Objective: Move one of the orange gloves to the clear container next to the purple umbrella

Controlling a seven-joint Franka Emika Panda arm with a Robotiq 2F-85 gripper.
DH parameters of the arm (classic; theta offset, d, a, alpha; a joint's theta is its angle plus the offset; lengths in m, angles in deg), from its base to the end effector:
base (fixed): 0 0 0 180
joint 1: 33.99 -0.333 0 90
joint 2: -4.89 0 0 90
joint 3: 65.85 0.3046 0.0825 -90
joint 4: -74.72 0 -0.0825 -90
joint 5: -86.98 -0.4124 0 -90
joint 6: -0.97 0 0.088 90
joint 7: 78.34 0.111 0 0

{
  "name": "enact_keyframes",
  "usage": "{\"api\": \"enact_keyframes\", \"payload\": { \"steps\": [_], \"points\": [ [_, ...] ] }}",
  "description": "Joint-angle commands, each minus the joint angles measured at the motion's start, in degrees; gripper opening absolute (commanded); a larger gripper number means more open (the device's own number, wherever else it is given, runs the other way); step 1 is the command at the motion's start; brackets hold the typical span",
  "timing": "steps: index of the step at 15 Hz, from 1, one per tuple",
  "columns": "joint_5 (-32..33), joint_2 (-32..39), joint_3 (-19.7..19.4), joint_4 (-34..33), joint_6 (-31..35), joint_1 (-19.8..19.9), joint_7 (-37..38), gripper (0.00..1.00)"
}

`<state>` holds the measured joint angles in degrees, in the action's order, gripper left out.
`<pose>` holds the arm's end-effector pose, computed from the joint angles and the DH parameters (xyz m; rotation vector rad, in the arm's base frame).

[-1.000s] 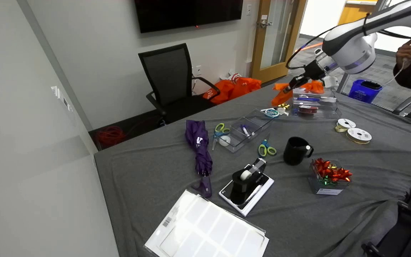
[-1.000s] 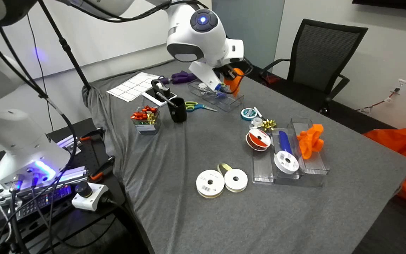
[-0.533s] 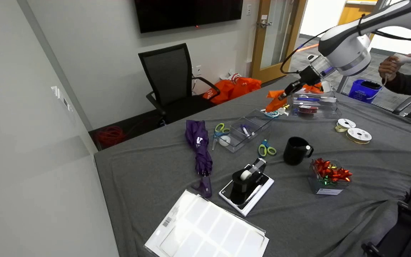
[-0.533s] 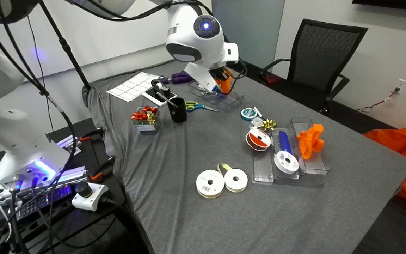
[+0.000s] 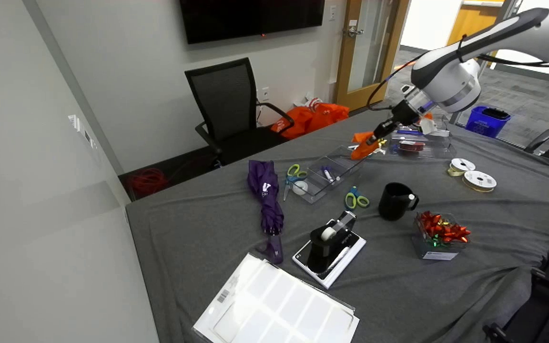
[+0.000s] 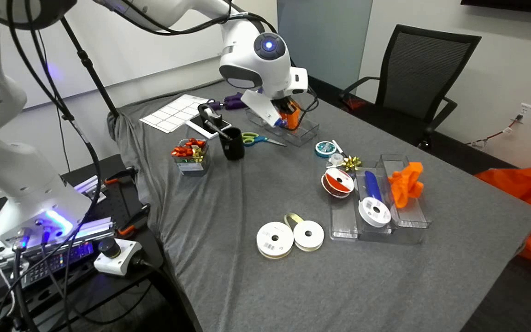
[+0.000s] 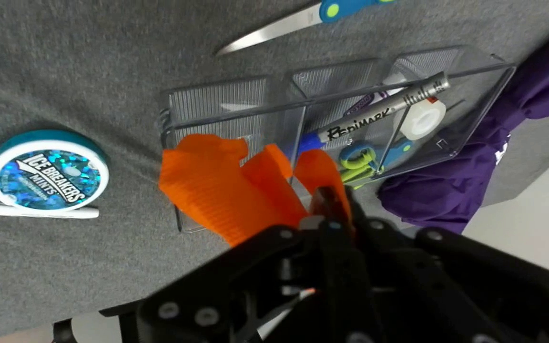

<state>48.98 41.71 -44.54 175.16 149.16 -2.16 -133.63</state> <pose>0.6806 -0.1581 0.2101 -2.6415 -0.1917 -0.6602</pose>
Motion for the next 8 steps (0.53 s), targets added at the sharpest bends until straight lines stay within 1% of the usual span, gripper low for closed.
{"api": "enact_keyframes", "payload": {
  "steps": [1,2,3,5,8],
  "points": [
    [-2.4,-0.5,-2.8,-0.4,-0.9,-2.4,-1.3,0.01],
    [-2.4,-0.5,-2.9,-0.5,-0.9,-2.4,-1.3,0.01],
    [-2.1,-0.4,-3.3,-0.3,0.0,-3.2,-0.1,0.00],
    [-4.4,0.1,-3.2,-0.9,0.5,-4.0,0.2,0.00],
    [-8.4,1.2,-4.5,-2.5,1.2,-6.9,2.3,0.00]
  ]
}}
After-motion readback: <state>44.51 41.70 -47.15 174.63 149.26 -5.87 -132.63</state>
